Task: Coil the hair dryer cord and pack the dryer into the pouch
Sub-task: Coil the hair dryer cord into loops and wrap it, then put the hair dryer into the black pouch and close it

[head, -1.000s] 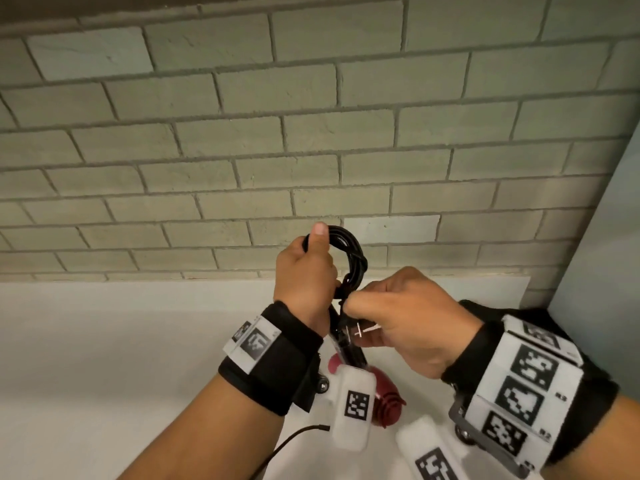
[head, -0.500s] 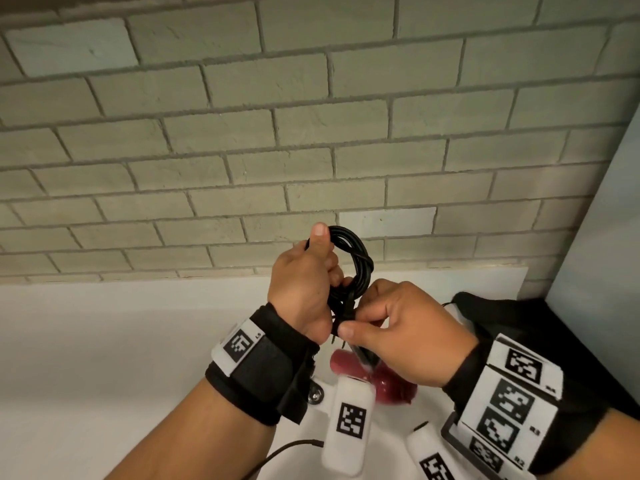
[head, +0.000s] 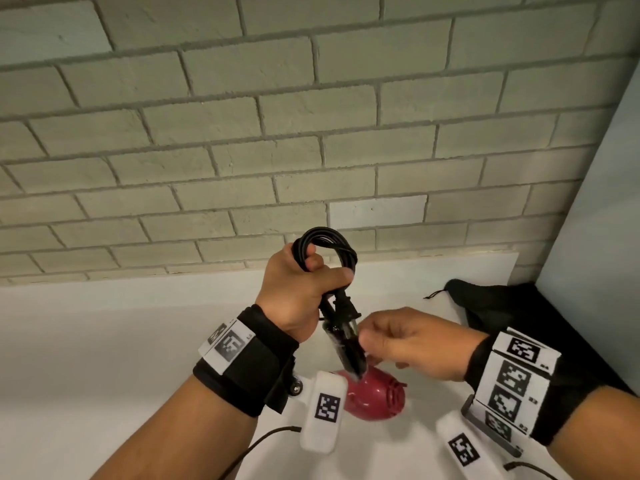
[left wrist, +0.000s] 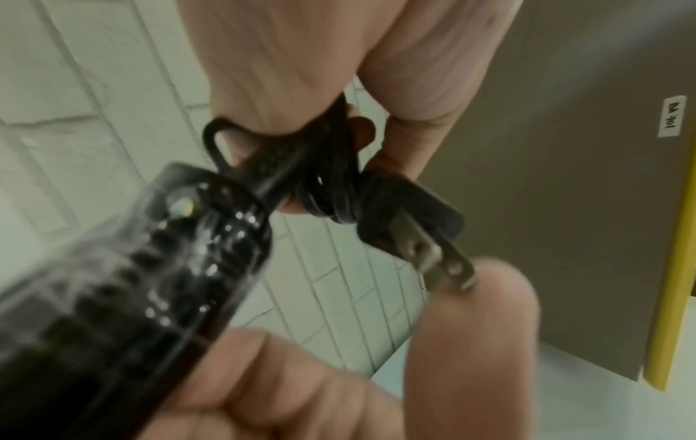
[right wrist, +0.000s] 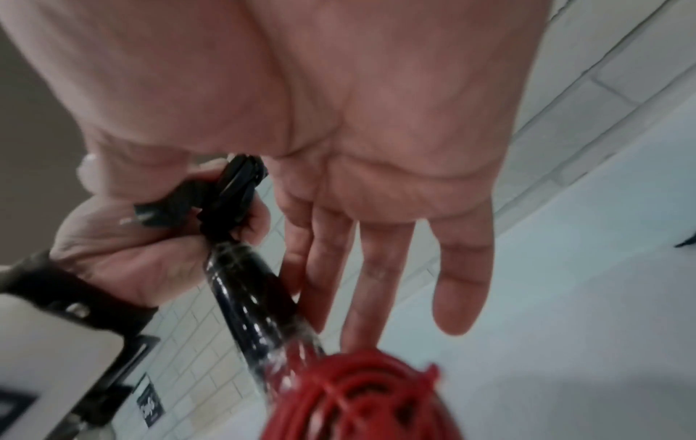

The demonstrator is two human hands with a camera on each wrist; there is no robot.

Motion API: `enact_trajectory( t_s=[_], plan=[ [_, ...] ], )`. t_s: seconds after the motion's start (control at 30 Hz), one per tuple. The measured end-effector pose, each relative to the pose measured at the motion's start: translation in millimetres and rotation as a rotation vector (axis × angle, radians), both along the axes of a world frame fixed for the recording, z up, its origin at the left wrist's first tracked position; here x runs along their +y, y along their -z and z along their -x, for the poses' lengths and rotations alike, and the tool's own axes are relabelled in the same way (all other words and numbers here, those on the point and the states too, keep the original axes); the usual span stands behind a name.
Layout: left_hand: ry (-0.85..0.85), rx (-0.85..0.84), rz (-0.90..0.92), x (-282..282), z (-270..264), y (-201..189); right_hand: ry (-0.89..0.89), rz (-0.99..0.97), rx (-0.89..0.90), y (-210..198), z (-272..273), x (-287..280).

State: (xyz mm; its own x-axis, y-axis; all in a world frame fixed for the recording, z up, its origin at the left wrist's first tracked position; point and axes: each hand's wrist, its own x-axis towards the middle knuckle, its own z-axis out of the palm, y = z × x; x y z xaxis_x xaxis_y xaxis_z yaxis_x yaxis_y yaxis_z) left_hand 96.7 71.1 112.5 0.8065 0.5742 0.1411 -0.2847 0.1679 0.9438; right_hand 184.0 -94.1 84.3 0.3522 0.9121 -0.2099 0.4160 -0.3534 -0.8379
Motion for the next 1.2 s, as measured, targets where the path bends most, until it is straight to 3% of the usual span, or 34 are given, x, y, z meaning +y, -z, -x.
enact_trajectory(
  t_s=[0.13,0.33,0.5,0.63,0.73,0.8,0.93,1.1,1.2],
  plan=[
    [0.009,0.004,0.076,3.1,-0.7,10.2,-0.113,0.115,0.012,22.8,3.8,-8.8],
    [0.103,0.010,0.106,-6.0,-4.0,17.8,0.004,0.044,0.122,53.0,12.4,-4.6],
    [0.089,0.207,0.110,4.6,-3.5,48.8,0.130,0.101,-0.183,60.2,6.0,-13.7],
    [0.074,0.459,0.211,3.9,-1.5,87.4,0.100,0.328,-0.664,72.9,4.2,-17.4],
    [0.000,0.619,0.386,1.9,0.9,120.4,0.063,0.515,-0.794,89.9,12.0,-18.9],
    [-0.038,0.702,0.404,0.8,2.4,141.9,0.062,0.584,-0.835,103.7,17.8,-19.7],
    [-0.016,0.896,0.200,-1.3,6.9,172.8,0.024,0.706,-0.875,134.3,20.3,-21.3],
    [0.058,1.082,-0.448,7.8,15.1,188.4,-0.038,0.721,-0.926,141.6,17.2,-32.0],
    [0.069,1.118,-0.695,13.9,22.8,189.6,-0.068,0.697,-0.965,139.5,18.1,-34.6]
  ],
)
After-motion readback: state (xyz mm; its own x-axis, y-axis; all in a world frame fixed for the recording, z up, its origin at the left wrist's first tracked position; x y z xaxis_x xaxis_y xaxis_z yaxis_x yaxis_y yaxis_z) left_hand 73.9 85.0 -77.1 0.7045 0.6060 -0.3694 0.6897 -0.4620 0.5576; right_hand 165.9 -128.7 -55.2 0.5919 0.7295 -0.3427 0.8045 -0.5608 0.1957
